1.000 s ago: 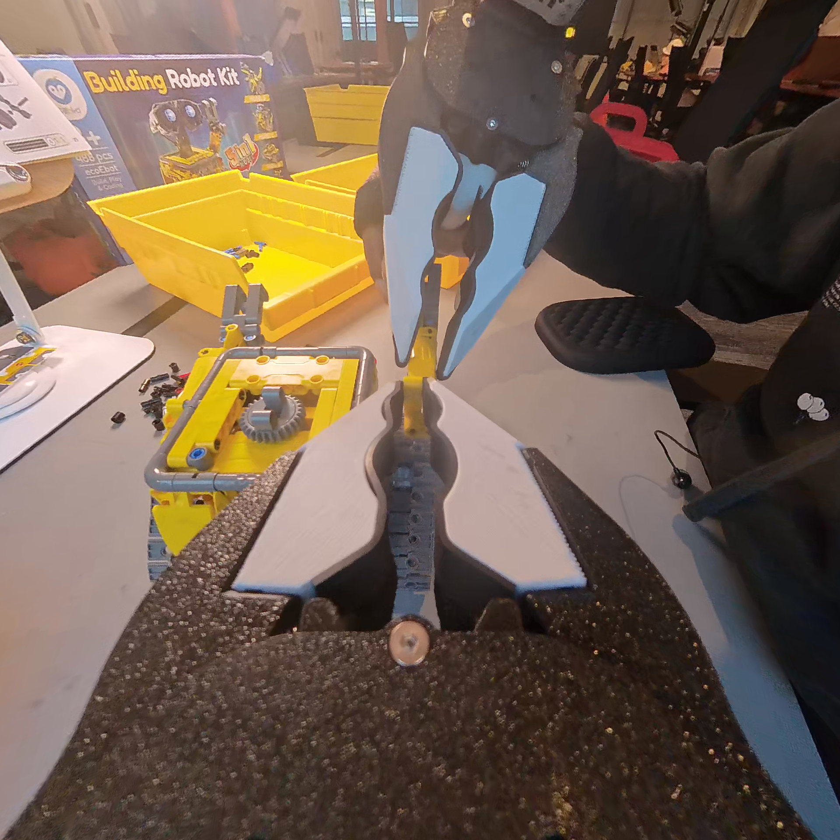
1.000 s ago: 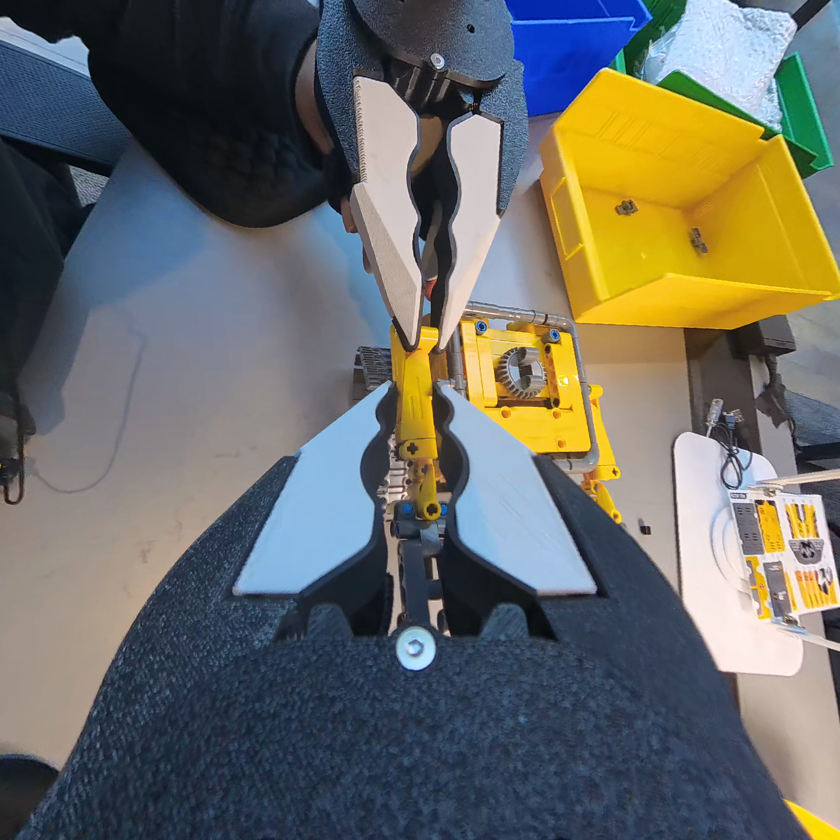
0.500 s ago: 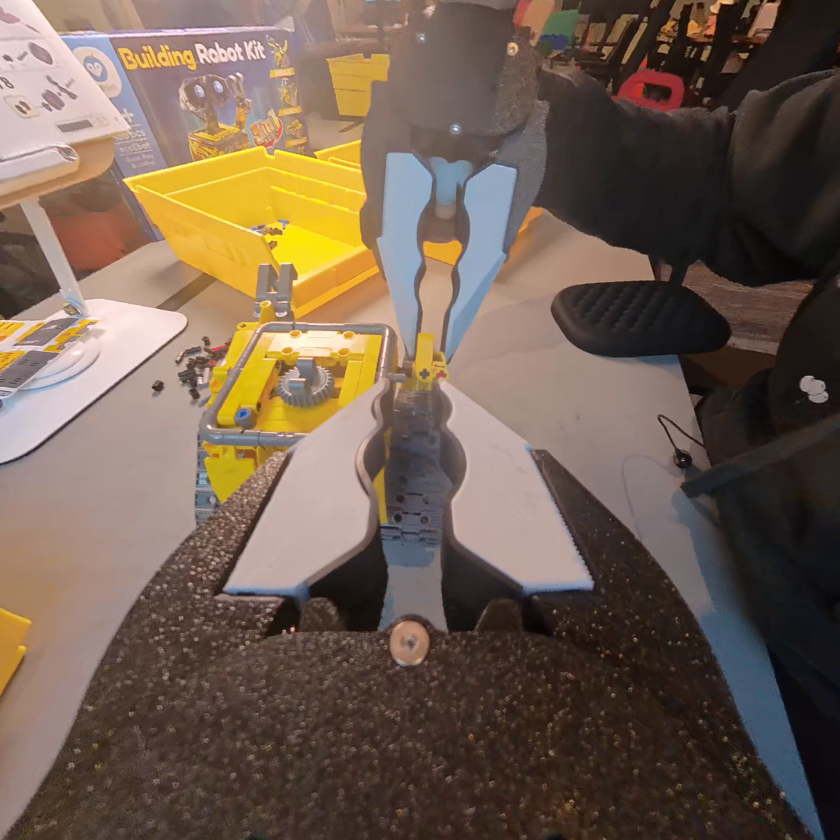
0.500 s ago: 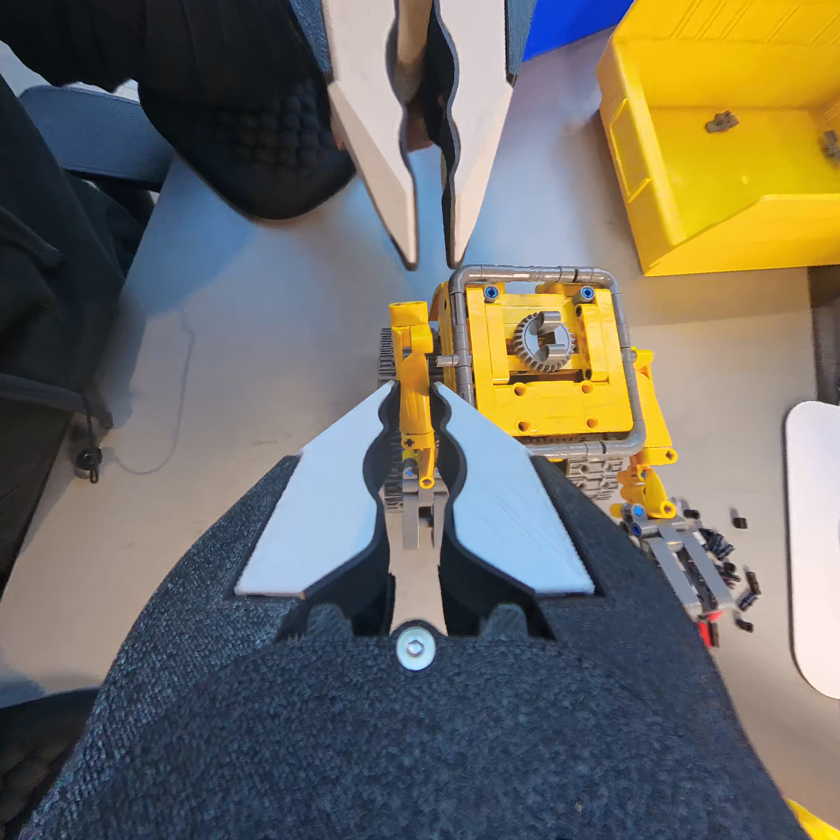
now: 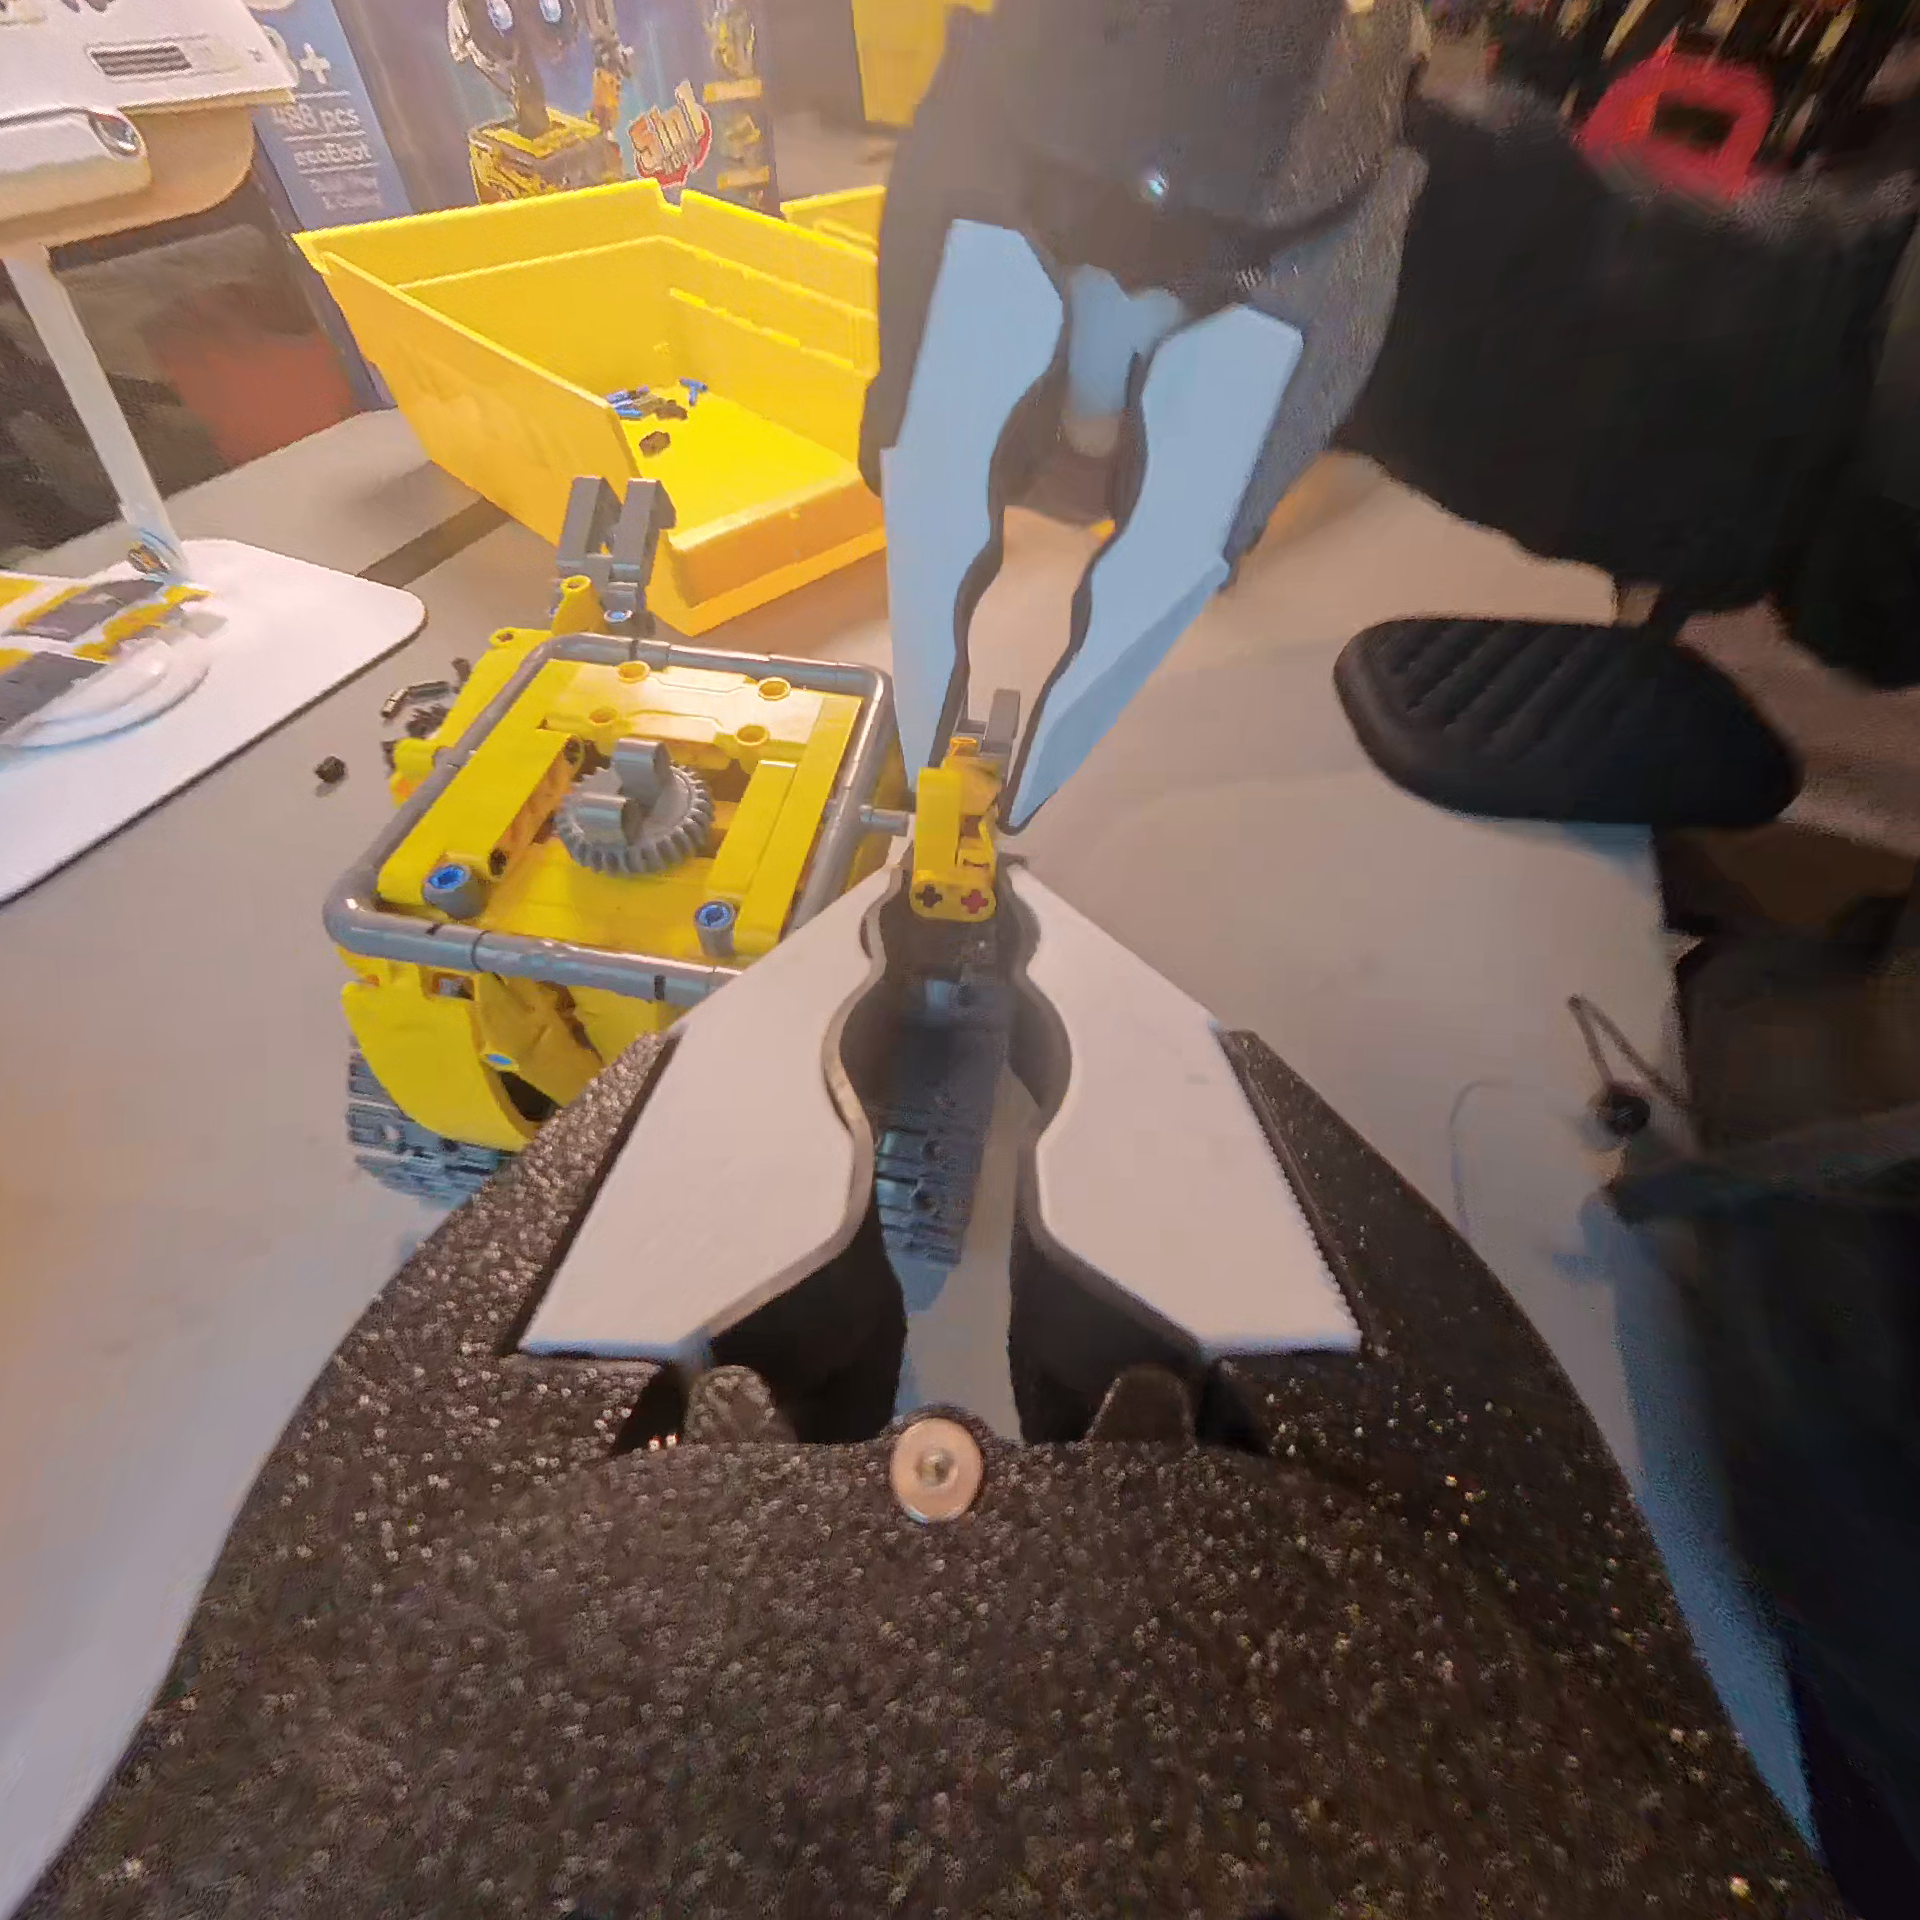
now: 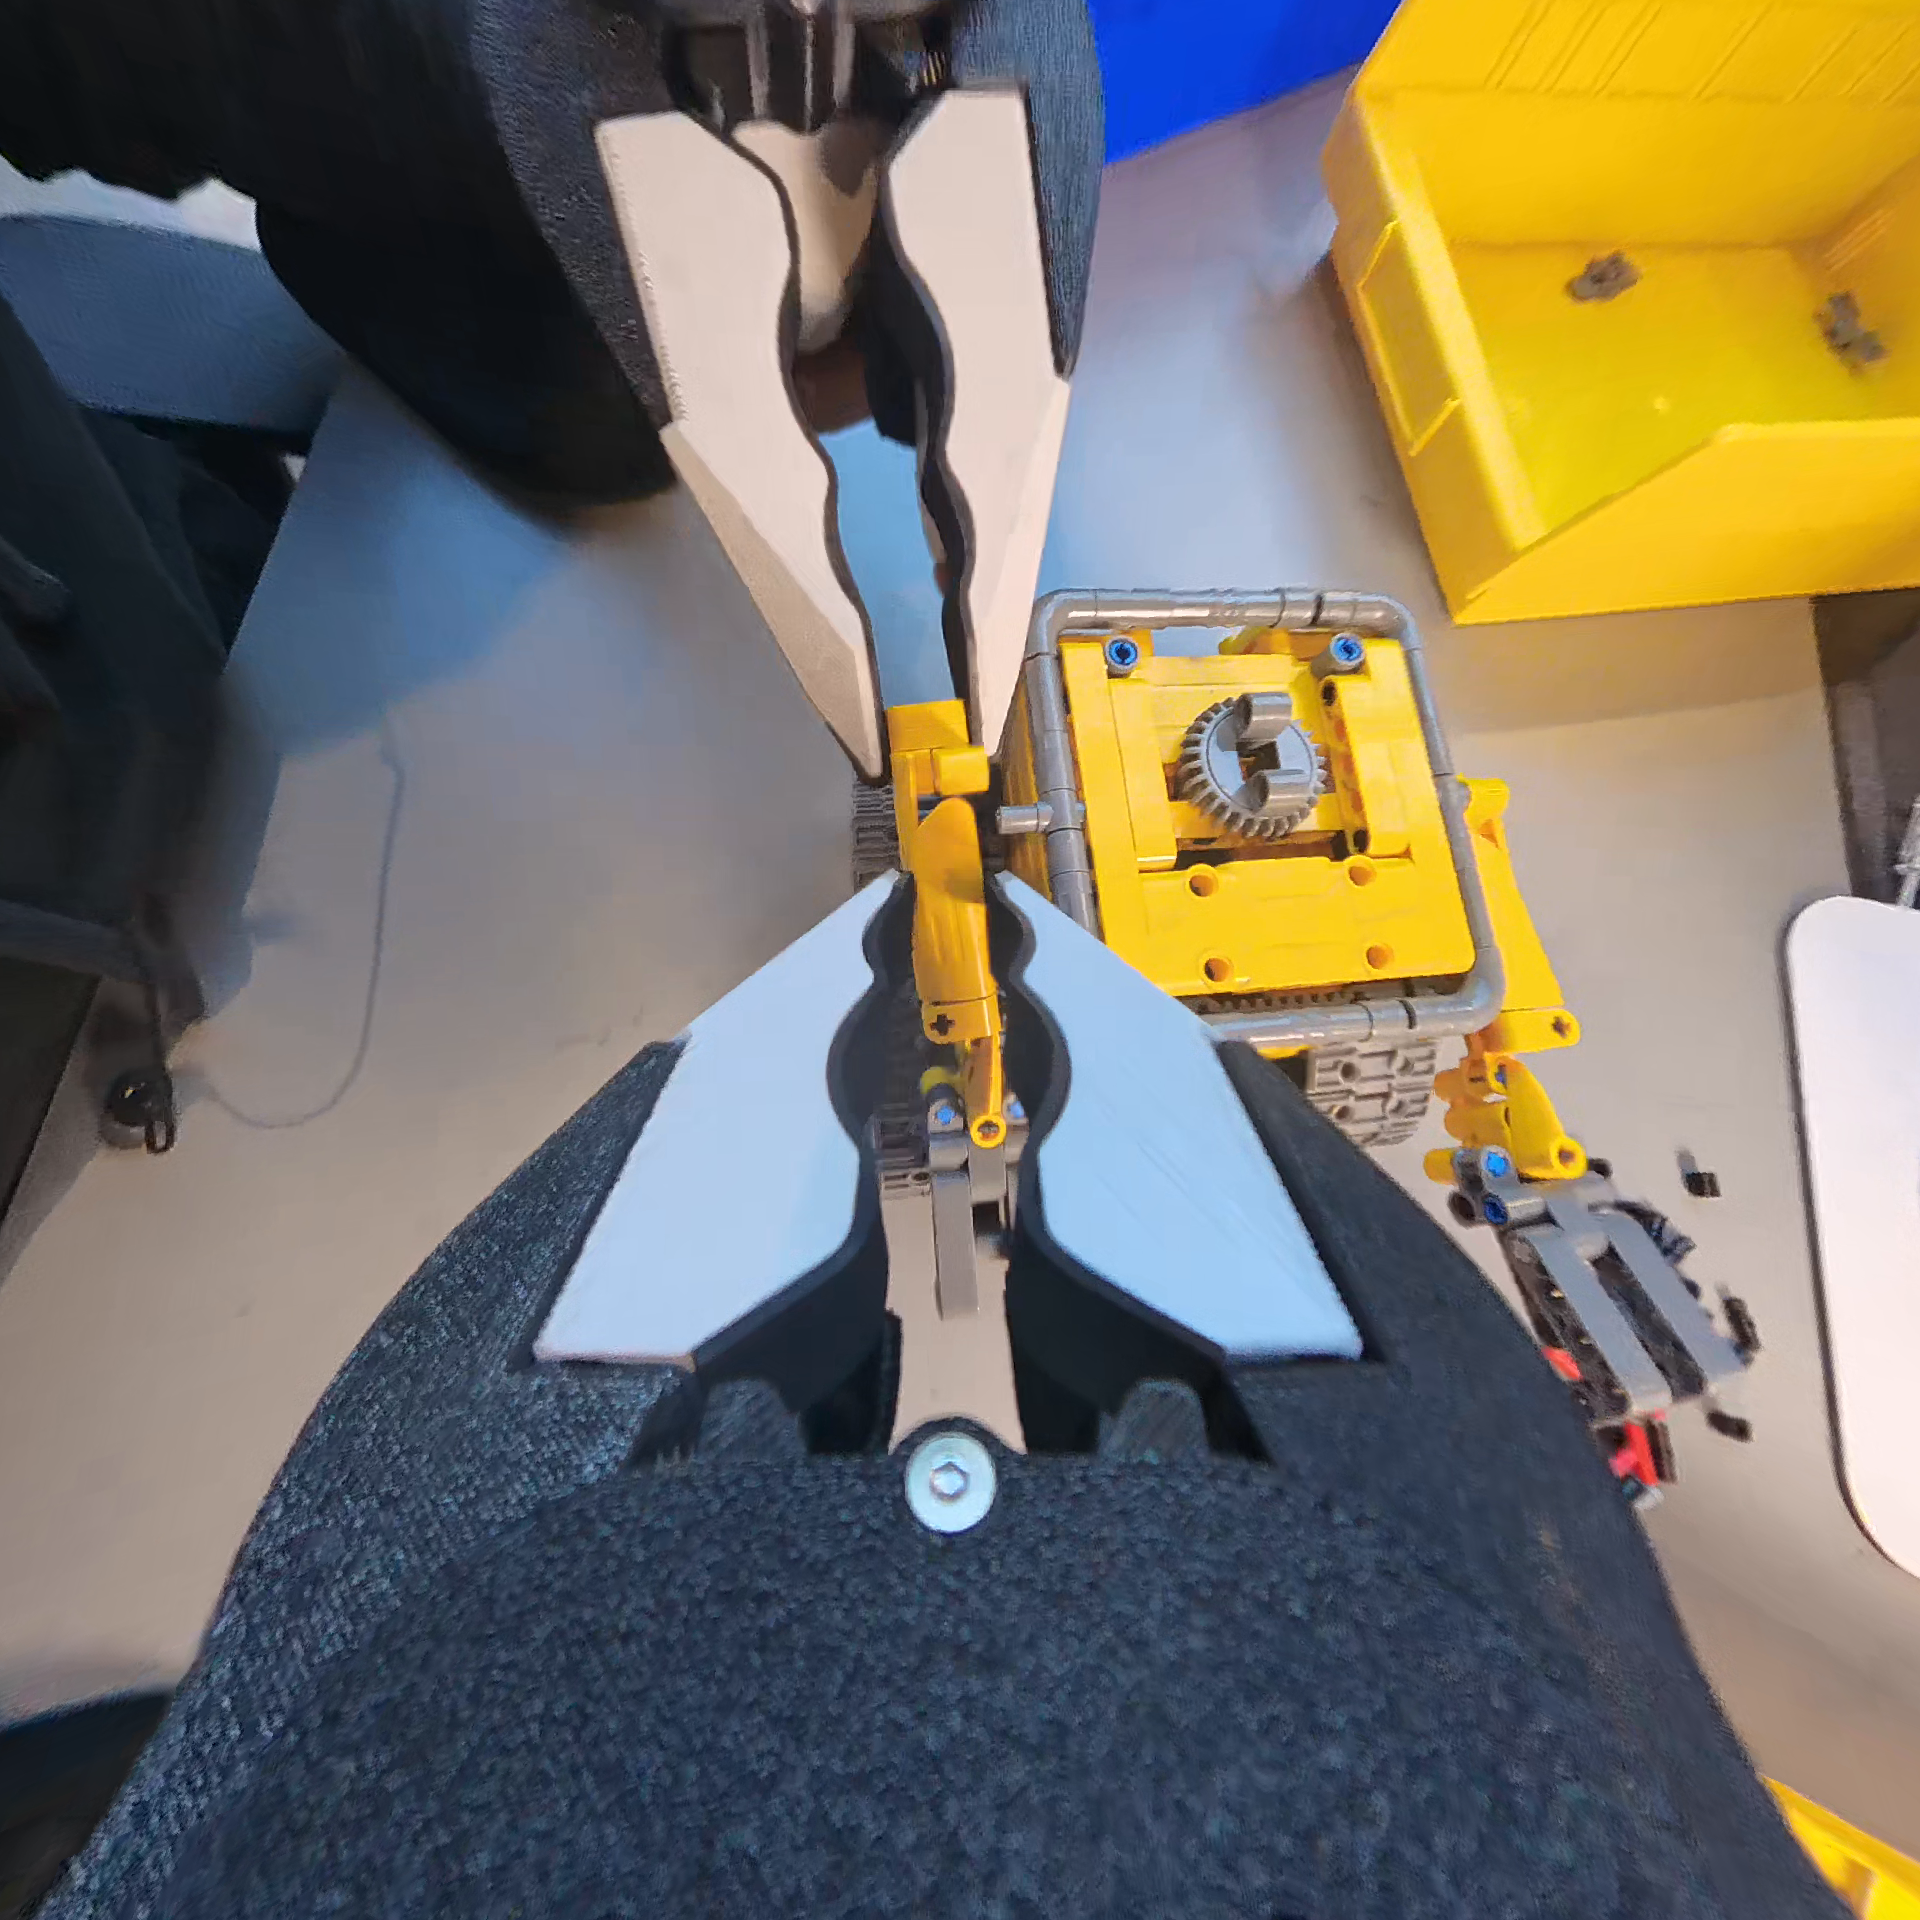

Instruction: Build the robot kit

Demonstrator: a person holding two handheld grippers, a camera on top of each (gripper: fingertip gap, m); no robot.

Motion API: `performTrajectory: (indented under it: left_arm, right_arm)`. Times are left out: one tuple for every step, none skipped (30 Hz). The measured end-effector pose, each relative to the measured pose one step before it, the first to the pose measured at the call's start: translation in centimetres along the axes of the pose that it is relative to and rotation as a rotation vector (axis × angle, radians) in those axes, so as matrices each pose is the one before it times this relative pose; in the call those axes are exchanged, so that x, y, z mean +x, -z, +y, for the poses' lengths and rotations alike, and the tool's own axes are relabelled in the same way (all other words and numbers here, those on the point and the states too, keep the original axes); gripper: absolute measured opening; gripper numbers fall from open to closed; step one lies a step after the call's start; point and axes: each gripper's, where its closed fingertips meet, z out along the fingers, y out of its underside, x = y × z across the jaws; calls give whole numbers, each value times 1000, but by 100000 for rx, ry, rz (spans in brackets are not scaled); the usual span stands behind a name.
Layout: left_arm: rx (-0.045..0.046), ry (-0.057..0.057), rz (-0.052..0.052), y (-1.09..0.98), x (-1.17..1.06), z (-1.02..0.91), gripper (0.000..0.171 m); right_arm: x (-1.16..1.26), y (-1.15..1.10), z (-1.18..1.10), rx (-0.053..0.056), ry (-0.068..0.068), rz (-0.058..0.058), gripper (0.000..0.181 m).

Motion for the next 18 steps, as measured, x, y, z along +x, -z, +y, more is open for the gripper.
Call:
performTrajectory:
  left_arm:
    - [3022, 5346, 2202, 45, 50, -214, 15]
    - [2641, 5422, 2241, -1, 68, -148, 15]
    - [2228, 5253, 1992, -36, 58, -71, 15]
    - [1861, 5125, 1700, -60, 39, 2, 15]
    - [1921, 4974, 1603, -76, 60, -6, 15]
    - [2114, 4726, 1700, -63, 98, -39, 15]
    - [2116, 4221, 1685, -53, 120, -69, 15]
    - [2158, 3433, 1451, -36, 95, -93, 15]
    - [2040, 2929, 1284, -35, 85, -122, 15]
    - [1517, 2859, 1535, -48, 112, -113, 15]
    - [616, 2966, 1996, -77, 166, -7, 15]
    - [442, 2795, 1553, -83, 85, 28, 15]
    - [587, 2211, 699, -66, -24, 25, 15]
    - [-308, 1488, 827, -20, -15, 113, 15]
    - [-1147, 553, 1652, 27, 128, 145, 15]
    - [-1528, -136, 1682, 103, 198, 110, 16]
    - [-1927, -1309, 831, 182, 175, 73, 20]
    - [-2198, -3550, -433, 277, 110, 3, 23]
  right_arm:
    - [42, 185, -209, 2959, 1495, 3076, 15]
    - [-65, 130, -142, 2453, 2339, 3667, 17]
    - [-117, 32, 24, 1121, 2922, 4136, 19]
    - [-77, -32, 97, 491, 3958, 5270, 21]
    - [-28, -35, 63, 522, 4957, 6107, 22]
    - [64, -24, -133, 1489, 4676, 7047, 22]
    - [-95, -49, -191, 1503, 3899, 5850, 23]
    - [-127, -83, -145, 760, 3425, 5130, 26]
    - [100, -71, -151, 559, 3426, 6072, 27]
    - [182, -59, -137, 592, 3515, 5768, 27]
    - [140, -81, -64, 313, 3548, 4576, 27]
    - [215, -47, -95, 582, 3268, 4026, 24]
    - [258, -37, 74, -382, 2366, 2909, 18]
    - [-20, -25, 58, -367, 1519, -232, 17]
    - [-169, -2, 107, -481, 282, -2236, 16]
    - [-34, 88, -8, 203, -860, -1895, 15]
    - [40, 101, 30, -321, -1138, -1707, 14]
    - [165, 85, 243, -1845, -68, -1008, 14]
